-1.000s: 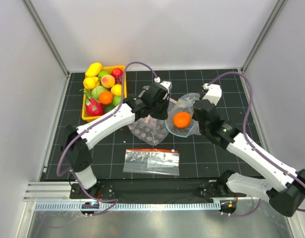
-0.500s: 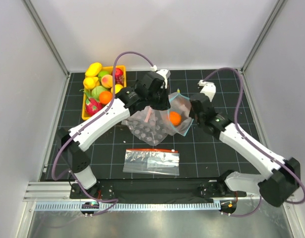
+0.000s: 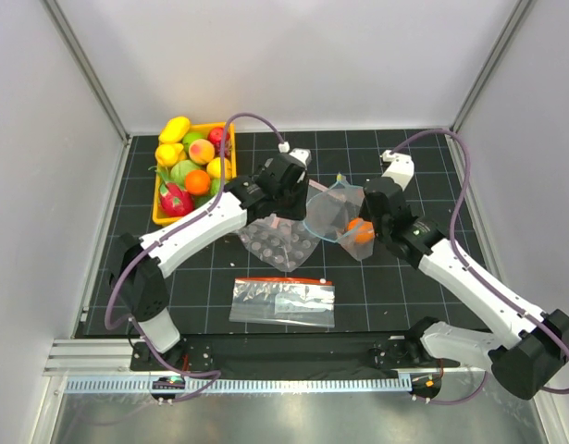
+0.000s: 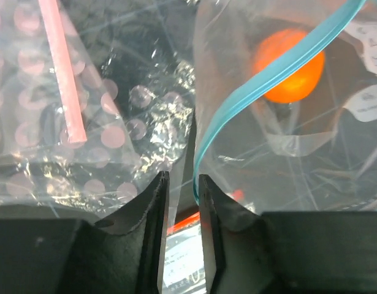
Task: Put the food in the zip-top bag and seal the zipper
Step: Place the fake fruit in the zipper food storage bag, then pick up the fake fruit from the bin.
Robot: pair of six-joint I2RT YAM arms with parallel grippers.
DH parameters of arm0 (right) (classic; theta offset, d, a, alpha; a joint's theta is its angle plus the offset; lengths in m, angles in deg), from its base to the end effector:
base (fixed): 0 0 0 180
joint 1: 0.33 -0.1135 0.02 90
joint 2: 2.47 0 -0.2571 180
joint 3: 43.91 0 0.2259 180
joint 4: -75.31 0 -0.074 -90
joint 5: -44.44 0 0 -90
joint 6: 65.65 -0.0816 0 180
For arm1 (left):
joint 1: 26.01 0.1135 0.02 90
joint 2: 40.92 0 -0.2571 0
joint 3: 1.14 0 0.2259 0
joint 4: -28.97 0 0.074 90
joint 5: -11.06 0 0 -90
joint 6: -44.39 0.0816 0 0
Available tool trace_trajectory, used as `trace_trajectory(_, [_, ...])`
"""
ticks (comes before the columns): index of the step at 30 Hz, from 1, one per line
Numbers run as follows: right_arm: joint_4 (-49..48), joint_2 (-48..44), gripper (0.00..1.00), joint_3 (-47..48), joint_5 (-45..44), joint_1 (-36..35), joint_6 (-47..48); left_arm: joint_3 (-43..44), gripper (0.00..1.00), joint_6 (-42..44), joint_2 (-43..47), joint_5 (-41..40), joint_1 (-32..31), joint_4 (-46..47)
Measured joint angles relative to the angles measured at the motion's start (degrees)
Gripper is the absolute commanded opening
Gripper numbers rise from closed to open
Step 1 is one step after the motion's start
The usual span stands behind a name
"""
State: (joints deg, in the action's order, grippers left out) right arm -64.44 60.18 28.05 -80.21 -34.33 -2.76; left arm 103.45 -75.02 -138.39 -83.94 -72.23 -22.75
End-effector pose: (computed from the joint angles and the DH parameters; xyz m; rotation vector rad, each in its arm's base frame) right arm 0.2298 0.0990 0.3058 0.2299 1.9945 0.0382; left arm 0.2737 -0.2753 0.2874 0.3089 2.3920 -0.5353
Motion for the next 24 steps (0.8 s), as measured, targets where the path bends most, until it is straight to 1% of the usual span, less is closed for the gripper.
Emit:
trace_trajectory(2, [-0.02,1.27,0.01,0.00,0.74,0.00,-0.02,-2.32,0.49,0.39,-0.02,-0.04,0.22,0.74])
trace_trajectory(6, [-0.26,1.99,0.01,-0.11,1.90,0.00,-0.15,-4.35,0.73,0.39,0.35,-0.87,0.28,2.71])
trace_trajectory(7, [-0.44,1.99,0.01,-0.17,2.08,0.00,-0.22,-5.18,0.83,0.48,0.94,-1.49,0.28,3.50])
trace_trajectory(8, [-0.66,1.97,0.01,-0.22,2.29,0.00,-0.24,-6.36,0.87,0.61,1.92,-2.12,0.28,4.28])
trace_trajectory(9, [-0.87,1.99,0.01,-0.31,2.51,0.00,-0.26,-7.67,0.94,0.44,3.19,-2.82,0.28,4.92])
trace_trajectory(10, [-0.92,1.99,0.01,-0.35,2.69,0.00,-0.26,-9.07,0.97,0.39,4.85,-3.56,0.26,5.29])
trace_trajectory(11, [-0.96,1.99,0.01,-0.39,2.78,0.00,-0.26,-10.56,1.00,0.31,6.69,-4.50,0.26,5.86])
trace_trajectory(18, [-1.36,1.99,0.01,-0.74,3.39,0.00,-0.31,-19.61,1.00,-0.26,22.99,-9.84,0.52,11.98])
trace_trajectory(21, [-1.49,1.99,0.01,-0.96,3.78,0.00,-0.35,-21.31,1.00,-0.59,26.60,-12.85,0.55,13.73])
trace_trajectory(24, [-1.68,1.99,0.01,-0.96,4.02,0.00,-0.33,-22.25,1.00,-1.33,27.43,-15.72,0.76,14.36])
